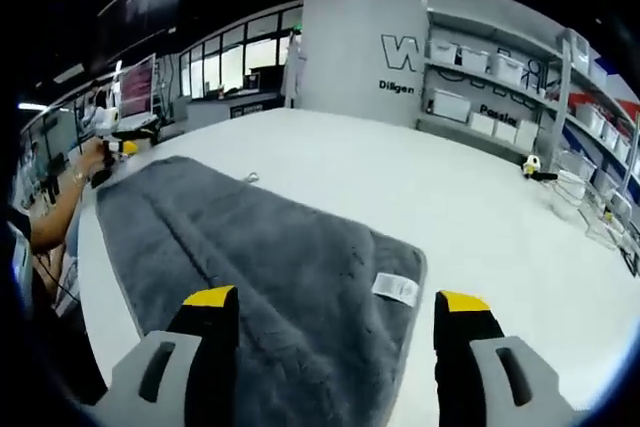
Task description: Open the folded towel by lifting each exposed corner and separating the folded layers until the towel lies flat within the target outline without major curled edges
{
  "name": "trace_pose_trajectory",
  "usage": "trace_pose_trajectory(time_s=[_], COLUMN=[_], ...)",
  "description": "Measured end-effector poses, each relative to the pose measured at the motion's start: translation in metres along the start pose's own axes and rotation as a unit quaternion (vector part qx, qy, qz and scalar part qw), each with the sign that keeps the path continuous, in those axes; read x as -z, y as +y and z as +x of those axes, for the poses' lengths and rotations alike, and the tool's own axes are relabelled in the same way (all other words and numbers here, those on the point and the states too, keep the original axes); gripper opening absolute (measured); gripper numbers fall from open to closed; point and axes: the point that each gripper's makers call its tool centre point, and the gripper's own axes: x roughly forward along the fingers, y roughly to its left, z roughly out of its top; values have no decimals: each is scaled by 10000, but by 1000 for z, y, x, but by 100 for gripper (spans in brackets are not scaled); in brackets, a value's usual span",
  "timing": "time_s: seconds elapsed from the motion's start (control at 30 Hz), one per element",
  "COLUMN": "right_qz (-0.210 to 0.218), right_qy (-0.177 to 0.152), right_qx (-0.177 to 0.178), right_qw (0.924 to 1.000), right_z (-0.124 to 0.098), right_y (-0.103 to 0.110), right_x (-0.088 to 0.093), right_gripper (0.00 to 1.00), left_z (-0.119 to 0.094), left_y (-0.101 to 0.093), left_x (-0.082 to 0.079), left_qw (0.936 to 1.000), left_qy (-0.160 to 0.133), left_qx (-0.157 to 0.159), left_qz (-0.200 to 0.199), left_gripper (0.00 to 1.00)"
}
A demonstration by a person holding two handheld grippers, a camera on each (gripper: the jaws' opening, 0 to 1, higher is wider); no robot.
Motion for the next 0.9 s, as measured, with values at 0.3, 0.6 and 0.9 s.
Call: trace_pose_trajectory(time_s=[0.3,0.6,0.9], right_qz=[142,61,-157], right_qy=[-349,-105,437], right_qx=[277,255,623], right_qw=[9989,9996,9970], right_z=[29,72,107], right_y=[-24,-27,-54], right_x=[-26,-26,-8], right_gripper=[47,34,24], left_z=[33,56,66], left_y=[19,18,32], left_x=[8,28,46], left_qw=[9992,9973,9936], left_qy=[327,701,1058], left_qx=[-151,10,-228], left_qz=[145,205,317], left_gripper=[45,31,22])
